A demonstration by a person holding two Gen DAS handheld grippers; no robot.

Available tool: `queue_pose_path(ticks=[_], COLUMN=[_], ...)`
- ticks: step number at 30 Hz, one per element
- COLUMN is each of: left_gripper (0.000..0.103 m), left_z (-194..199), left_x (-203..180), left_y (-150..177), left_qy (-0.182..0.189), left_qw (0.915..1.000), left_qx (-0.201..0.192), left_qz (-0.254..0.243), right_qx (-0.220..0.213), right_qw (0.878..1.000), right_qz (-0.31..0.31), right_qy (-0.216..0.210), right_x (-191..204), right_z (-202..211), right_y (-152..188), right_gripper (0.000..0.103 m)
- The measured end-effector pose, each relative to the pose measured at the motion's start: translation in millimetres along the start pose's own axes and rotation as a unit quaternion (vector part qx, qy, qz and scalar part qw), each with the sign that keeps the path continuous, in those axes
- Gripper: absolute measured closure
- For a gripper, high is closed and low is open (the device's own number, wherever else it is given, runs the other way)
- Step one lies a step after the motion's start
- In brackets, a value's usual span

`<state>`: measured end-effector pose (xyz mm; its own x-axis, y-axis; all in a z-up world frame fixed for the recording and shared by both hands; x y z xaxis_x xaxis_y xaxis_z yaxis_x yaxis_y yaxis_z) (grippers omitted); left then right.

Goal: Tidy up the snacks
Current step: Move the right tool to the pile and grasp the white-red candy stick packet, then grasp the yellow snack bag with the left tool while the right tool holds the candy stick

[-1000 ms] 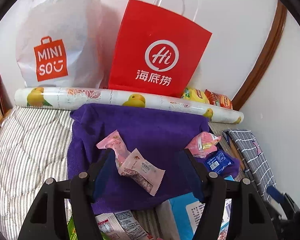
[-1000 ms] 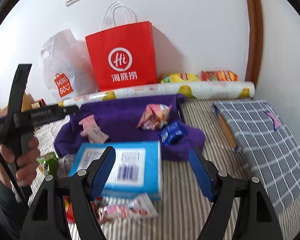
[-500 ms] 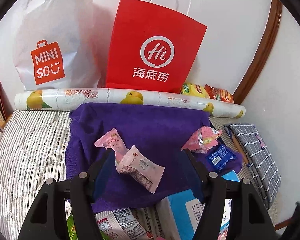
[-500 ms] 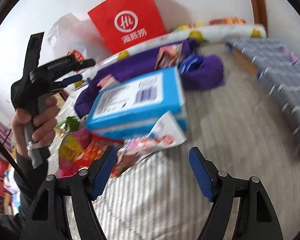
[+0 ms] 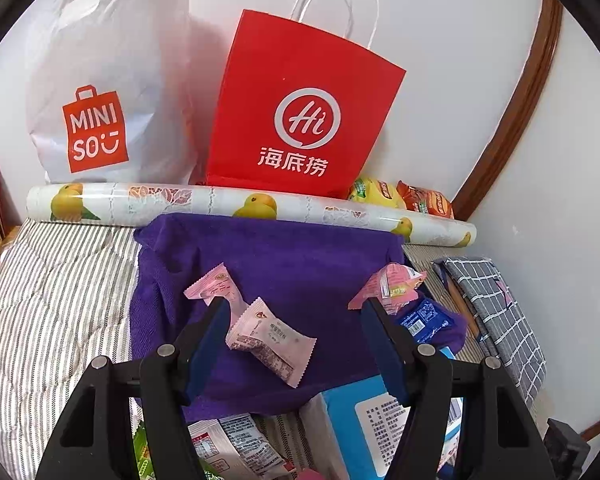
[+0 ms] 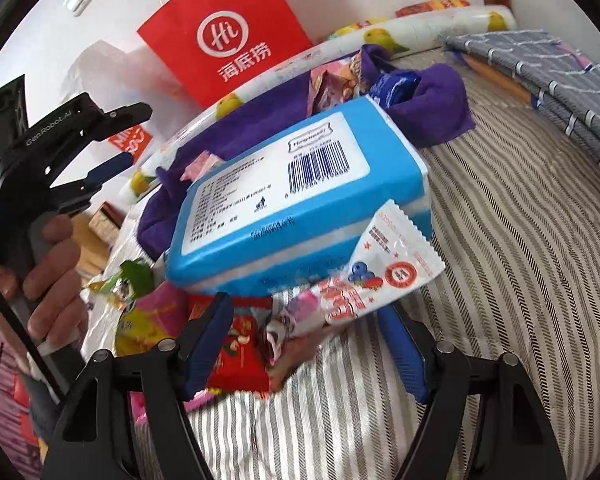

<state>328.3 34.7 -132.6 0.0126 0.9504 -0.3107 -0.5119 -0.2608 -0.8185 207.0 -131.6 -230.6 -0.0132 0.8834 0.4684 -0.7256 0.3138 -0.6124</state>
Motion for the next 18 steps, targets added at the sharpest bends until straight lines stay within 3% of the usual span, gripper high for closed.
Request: queue_pose_path(ticks=[2, 9, 14, 18], left_gripper=[0.037, 0.037, 0.037, 0.037], left_z=[-1, 2, 3, 4], left_x=[2, 4, 4, 4], left_y=[1, -2, -2, -3], left_qy=[0.000, 0.007, 0.007, 0.005], left_qw=[1.0000, 0.9998, 0.9997, 0.9998], left_qx=[0.003, 0.001, 0.001, 0.000], left_qz=[0.008, 0.021, 0.022, 0.020], right_qx=[0.003, 0.003, -0.011, 0.005], right_qw=[1.000, 1.000, 1.000, 0.998], right_qz=[-0.005, -0.028, -0.003, 0.039], right_qy=[0.013, -0.001, 0.020, 0.051], right_x=[-2, -13, -26, -44], right_z=[-4, 4, 25, 38], right_y=[2, -4, -15, -19], right_gripper=[0.059, 0.075, 0.080, 0.080])
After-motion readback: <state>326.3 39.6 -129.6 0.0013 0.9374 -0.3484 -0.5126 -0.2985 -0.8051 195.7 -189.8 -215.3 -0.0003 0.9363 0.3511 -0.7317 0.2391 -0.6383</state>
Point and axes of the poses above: each gripper's, at about its wrist camera, not at the fingertips, and z roughly against the way its jaws point, x to its left, y to its underside, the point moved 9 cm from there along -z, roughly the way its jaws point, and after that the axes turned 15 degrees about -x, right-handed, at the moved point
